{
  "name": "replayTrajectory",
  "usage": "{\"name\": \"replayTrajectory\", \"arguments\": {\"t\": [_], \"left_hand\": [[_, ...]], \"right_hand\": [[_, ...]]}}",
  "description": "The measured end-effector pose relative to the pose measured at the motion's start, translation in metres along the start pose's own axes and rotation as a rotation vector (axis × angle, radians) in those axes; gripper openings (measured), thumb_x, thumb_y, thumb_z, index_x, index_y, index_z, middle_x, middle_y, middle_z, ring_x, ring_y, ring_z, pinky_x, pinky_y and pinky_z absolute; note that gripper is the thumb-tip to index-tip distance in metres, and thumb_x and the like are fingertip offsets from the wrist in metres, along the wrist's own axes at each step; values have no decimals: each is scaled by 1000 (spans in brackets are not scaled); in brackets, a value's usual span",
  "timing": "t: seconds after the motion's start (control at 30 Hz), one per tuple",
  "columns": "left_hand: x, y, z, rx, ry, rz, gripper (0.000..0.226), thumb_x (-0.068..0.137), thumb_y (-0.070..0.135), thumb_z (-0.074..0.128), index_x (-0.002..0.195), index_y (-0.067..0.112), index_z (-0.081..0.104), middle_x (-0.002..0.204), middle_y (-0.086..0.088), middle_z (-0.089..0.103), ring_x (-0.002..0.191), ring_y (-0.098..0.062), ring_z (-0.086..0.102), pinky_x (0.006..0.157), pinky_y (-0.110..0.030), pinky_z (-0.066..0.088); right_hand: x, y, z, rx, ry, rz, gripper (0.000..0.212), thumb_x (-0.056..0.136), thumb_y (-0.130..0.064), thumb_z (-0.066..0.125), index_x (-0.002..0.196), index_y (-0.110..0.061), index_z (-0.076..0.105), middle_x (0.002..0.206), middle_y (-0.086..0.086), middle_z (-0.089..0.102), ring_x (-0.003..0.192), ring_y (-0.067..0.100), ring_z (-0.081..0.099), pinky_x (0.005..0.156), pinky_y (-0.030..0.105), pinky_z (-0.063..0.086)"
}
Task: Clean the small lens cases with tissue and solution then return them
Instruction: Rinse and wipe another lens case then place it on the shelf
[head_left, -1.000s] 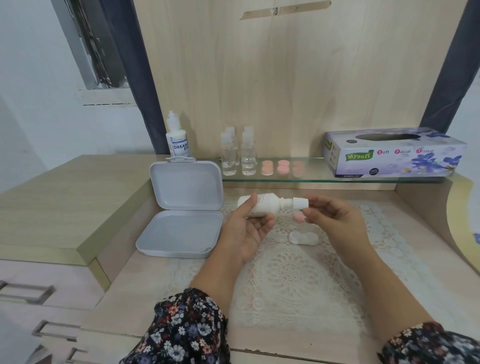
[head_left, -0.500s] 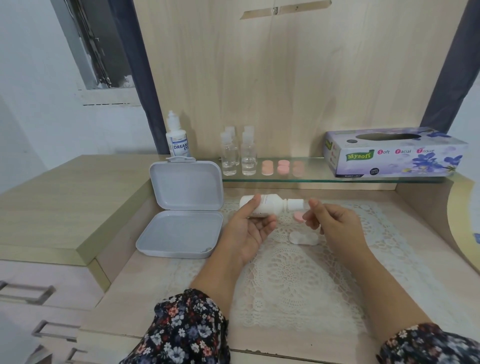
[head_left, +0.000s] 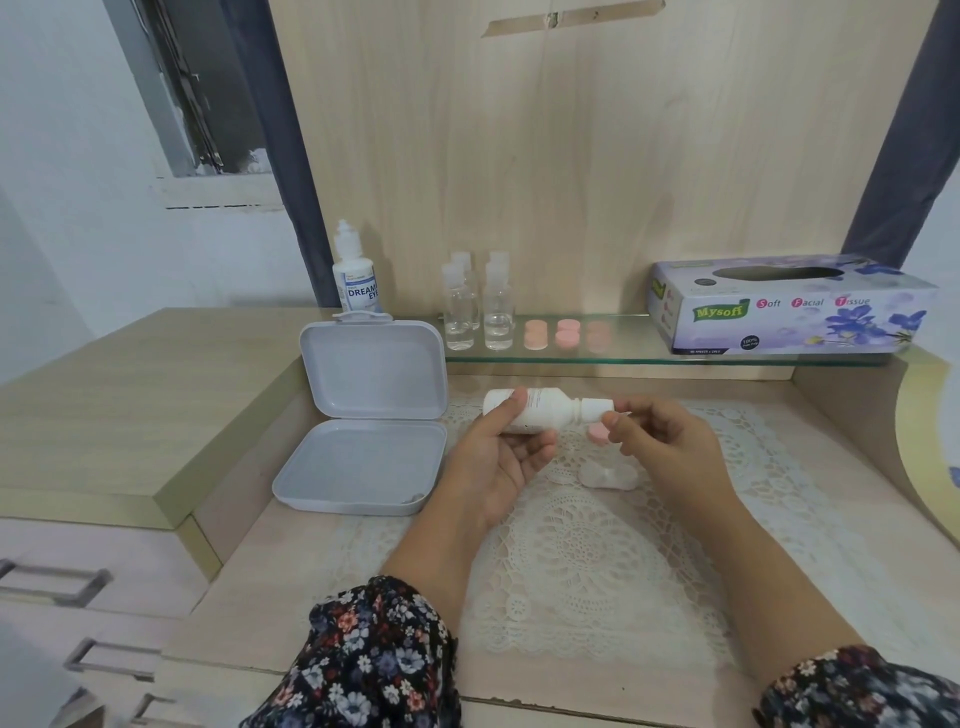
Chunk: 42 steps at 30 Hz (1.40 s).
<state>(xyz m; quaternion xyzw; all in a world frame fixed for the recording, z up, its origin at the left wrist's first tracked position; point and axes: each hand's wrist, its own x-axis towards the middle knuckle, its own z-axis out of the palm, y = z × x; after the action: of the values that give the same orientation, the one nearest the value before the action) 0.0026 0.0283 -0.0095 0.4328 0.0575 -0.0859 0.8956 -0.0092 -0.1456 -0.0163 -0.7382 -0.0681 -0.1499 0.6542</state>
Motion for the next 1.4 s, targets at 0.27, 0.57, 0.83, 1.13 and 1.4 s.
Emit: {"name": "replayTrajectory", "arguments": {"t": [0.27, 0.57, 0.83, 1.13, 1.4], "left_hand": [[3, -3, -3, 212, -63, 89, 27, 84, 12, 69, 106, 6, 54, 97, -14, 59, 65, -17, 55, 60, -28, 53], [9, -5, -8, 435, 20, 185, 43, 66, 44, 76, 93, 13, 64, 91, -9, 63, 79, -22, 54, 57, -26, 37], [8, 3, -8, 149, 86, 197, 32, 87, 23, 67, 110, 5, 54, 97, -16, 64, 63, -14, 59, 57, -25, 47], [8, 6, -8, -86, 147, 92, 16, 91, 16, 52, 104, 7, 58, 106, -23, 54, 60, -16, 45, 54, -26, 36], [7, 4, -7, -3, 11, 170, 26, 86, -2, 58, 111, 3, 56, 108, -18, 61, 88, -27, 63, 70, -29, 54]], "right_hand": [[7, 1, -5, 81, 90, 38, 8, 92, -21, 62, 94, -23, 70, 72, -6, 68, 64, 7, 57, 63, 20, 42], [10, 1, -10, 73, 116, 87, 18, 95, -29, 57, 94, -19, 72, 83, -1, 71, 67, 10, 57, 61, 22, 43], [11, 6, -11, -28, 88, 133, 15, 95, -30, 57, 94, -23, 71, 85, -1, 71, 70, 12, 58, 64, 26, 41], [11, 7, -12, -42, 90, 135, 16, 95, -30, 56, 94, -23, 70, 84, -2, 71, 72, 13, 58, 67, 26, 42], [12, 7, -11, -65, 86, 133, 17, 96, -29, 55, 94, -22, 71, 83, -2, 71, 72, 13, 59, 66, 26, 41]]}}
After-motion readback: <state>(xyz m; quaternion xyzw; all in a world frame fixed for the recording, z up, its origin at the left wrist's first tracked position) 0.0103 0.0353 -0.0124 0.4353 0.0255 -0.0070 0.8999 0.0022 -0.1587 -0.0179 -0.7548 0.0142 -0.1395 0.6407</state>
